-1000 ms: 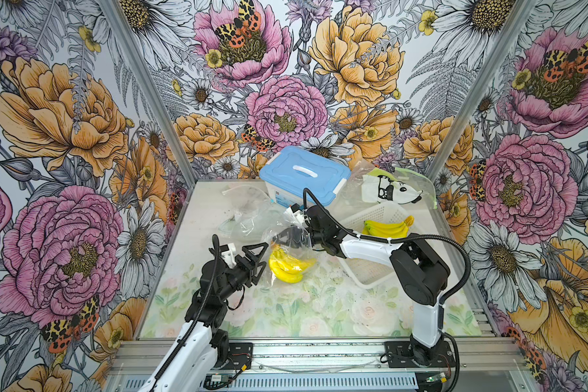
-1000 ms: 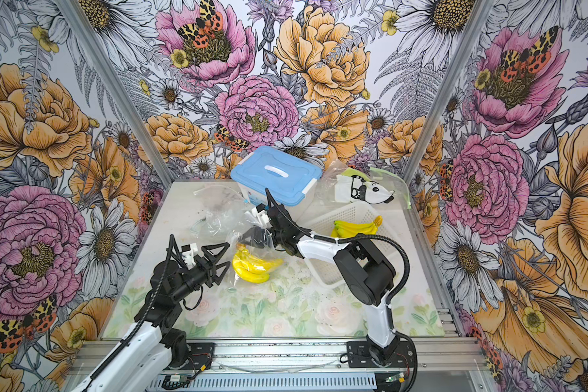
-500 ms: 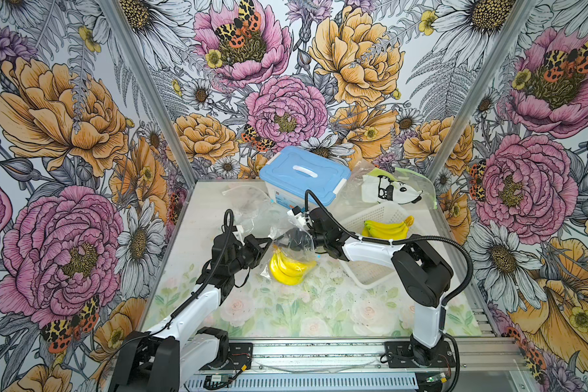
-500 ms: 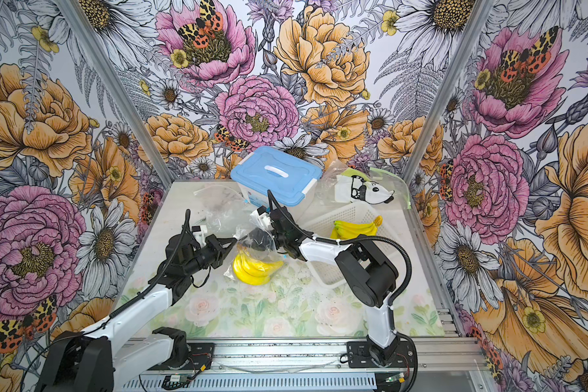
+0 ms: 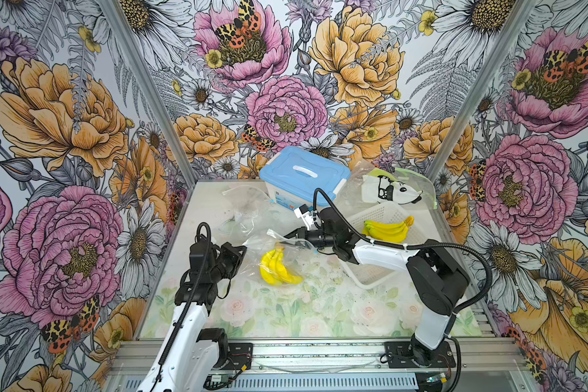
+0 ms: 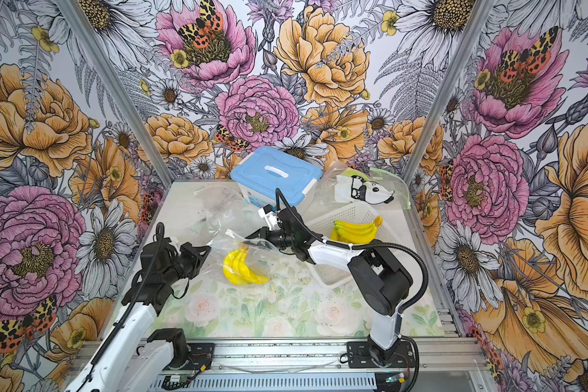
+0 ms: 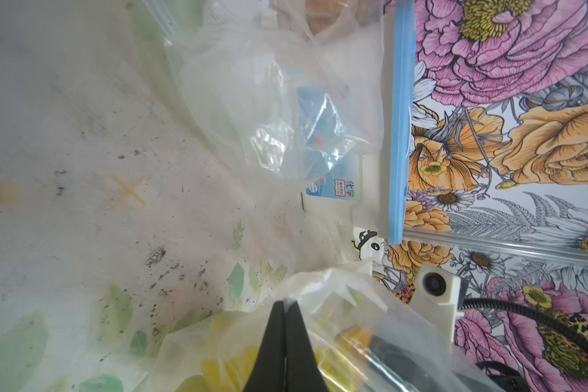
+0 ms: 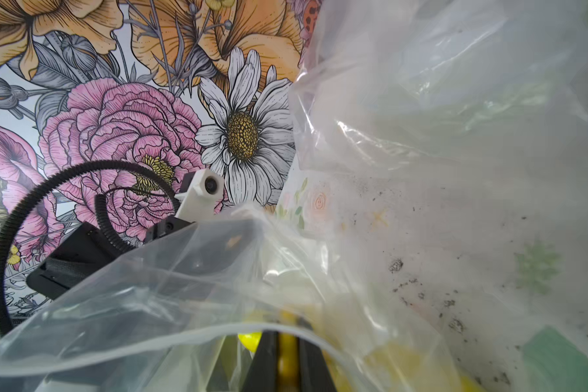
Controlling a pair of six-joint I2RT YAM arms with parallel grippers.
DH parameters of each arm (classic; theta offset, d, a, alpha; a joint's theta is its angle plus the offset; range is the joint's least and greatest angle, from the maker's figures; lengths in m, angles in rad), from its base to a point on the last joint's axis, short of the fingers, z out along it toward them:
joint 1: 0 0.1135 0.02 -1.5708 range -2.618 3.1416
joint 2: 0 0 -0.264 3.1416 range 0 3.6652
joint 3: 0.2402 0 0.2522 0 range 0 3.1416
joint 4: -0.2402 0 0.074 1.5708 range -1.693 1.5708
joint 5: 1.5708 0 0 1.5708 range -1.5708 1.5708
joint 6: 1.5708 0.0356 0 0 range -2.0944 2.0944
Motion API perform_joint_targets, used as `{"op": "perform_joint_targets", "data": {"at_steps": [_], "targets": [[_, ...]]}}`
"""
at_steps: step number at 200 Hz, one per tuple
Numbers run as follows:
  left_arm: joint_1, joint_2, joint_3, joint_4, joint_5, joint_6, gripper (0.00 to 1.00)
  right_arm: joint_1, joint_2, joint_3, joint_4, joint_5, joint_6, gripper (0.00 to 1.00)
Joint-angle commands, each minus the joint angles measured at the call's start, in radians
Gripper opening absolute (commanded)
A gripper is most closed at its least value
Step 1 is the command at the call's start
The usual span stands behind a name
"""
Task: Open the zip-top bag and take out the banana
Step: Pick up the banana from the zipper food storage bag.
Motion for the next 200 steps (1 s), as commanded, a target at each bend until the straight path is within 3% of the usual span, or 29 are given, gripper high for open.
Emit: {"op": "perform_joint_targets", "data": {"at_steps": [1,25,75,88,118,159,200], "targets": [[0.057,-0.061,-0.057,-0.099,-0.102,0.015,0.0,-0.041,-0.076,-0.042,0.025,0.058,-0.011,0.11],[0.072,-0.114,-0.129,-0.099,-0.085,-0.043,0.0,-0.057,-0.09,-0.051,0.082,0.083,0.027,0.11],[0.039,-0.085,-0.139,-0.119,-0.036,-0.009,0.0,-0.099,-0.104,-0.049,0.242,0.178,0.112,0.08],[-0.011,-0.047,-0.119,-0.118,-0.044,0.018,0.0,-0.108,-0.095,-0.037,0.298,0.201,0.149,0.08],[-0.226,0.085,-0.009,-0.093,-0.123,0.086,0.0,-0.105,-0.065,0.019,0.351,0.23,0.192,0.07],[-0.479,0.333,0.155,-0.117,-0.2,0.252,0.0,-0.124,-0.087,0.057,0.371,0.305,0.165,0.07],[-0.588,0.458,0.163,-0.113,-0.232,0.289,0.0,-0.155,-0.088,0.098,0.405,0.345,0.181,0.06]]}}
